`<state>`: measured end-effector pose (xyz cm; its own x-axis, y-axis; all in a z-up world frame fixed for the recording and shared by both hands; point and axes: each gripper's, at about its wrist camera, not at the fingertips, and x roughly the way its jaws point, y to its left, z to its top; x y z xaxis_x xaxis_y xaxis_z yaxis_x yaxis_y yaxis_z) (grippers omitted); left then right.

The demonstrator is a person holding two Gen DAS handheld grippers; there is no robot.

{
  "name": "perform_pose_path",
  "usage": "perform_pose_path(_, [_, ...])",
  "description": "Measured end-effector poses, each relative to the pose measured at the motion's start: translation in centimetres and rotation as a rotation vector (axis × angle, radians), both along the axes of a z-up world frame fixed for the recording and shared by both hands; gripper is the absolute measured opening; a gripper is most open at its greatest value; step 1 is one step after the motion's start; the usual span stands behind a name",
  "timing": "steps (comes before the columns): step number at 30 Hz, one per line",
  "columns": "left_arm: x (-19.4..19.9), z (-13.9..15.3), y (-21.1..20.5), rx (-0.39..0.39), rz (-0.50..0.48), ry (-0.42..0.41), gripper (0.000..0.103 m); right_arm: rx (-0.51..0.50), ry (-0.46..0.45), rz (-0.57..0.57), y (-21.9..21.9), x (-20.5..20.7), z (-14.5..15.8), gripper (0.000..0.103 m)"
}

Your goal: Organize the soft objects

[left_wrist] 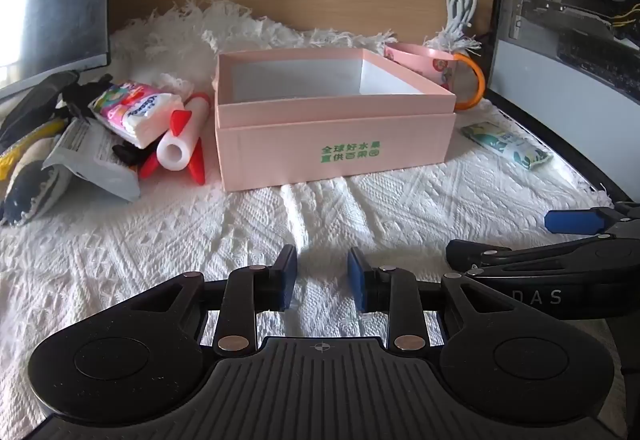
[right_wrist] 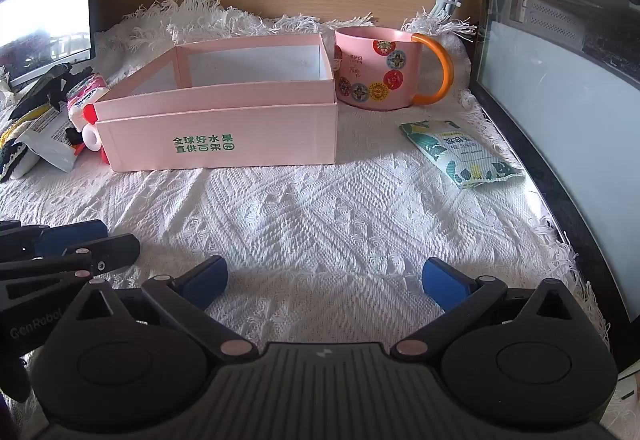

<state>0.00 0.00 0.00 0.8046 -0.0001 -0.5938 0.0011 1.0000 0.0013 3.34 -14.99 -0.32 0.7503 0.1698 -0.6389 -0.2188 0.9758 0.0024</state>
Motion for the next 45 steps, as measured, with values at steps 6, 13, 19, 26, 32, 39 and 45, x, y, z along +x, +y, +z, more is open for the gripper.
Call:
perform_pose_path(6, [-0.01, 0.05, 0.12, -0.037, 0.000, -0.001, 0.031, 0.000, 0.000, 0.000, 0.01, 0.00, -0.01, 0.103])
perform_pose_path(13, [-0.01, 0.04, 0.06, -0.030, 0.000, -0.001, 0.031, -0.001, 0.000, 0.000, 0.04, 0.02, -0.02, 0.103])
perform_pose_path(19, [-0.01, 0.04, 0.05, -0.028, 0.000, 0.000, 0.031, 0.000, 0.000, 0.000, 0.03, 0.04, 0.00, 0.103])
perform_pose_path(26, [-0.01, 0.04, 0.04, -0.027, 0.000, 0.000, 0.031, 0.000, 0.000, 0.000, 0.04, 0.01, -0.01, 0.103])
perform_pose_path(32, [-0.01, 0.04, 0.04, -0.026, 0.000, 0.000, 0.031, 0.000, 0.000, 0.000, 0.03, 0.00, -0.01, 0.103])
perform_pose_path(39, [-0.13, 0.05, 0.11, -0.015, 0.000, 0.000, 0.031, 0.000, 0.000, 0.000, 0.03, 0.00, -0.01, 0.103])
perform_pose_path(45, [0.00, 0.04, -0.06, -0.013, 0.000, 0.000, 0.031, 0.001, 0.000, 0.000, 0.02, 0.00, -0.01, 0.103])
